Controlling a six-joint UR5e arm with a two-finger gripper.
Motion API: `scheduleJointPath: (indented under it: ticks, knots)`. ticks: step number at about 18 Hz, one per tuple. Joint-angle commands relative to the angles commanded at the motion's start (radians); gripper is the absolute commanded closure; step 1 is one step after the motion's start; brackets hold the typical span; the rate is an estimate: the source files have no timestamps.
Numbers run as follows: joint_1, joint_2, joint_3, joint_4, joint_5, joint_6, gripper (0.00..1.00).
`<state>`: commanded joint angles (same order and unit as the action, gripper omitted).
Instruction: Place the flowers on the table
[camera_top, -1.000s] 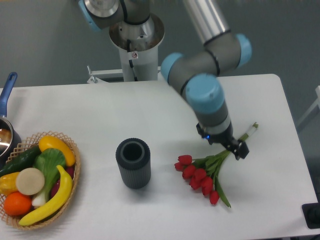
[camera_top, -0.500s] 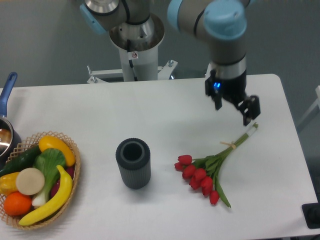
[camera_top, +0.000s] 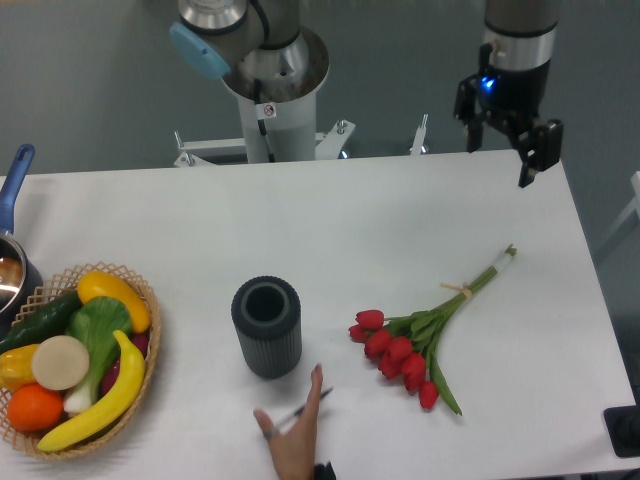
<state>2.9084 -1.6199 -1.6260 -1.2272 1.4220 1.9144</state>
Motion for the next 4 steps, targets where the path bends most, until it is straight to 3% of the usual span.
scheduleJointPath:
  ticks: [4]
  knots:
    - [-0.005, -0.002, 0.005, 0.008, -0.003, -0.002, 0.00]
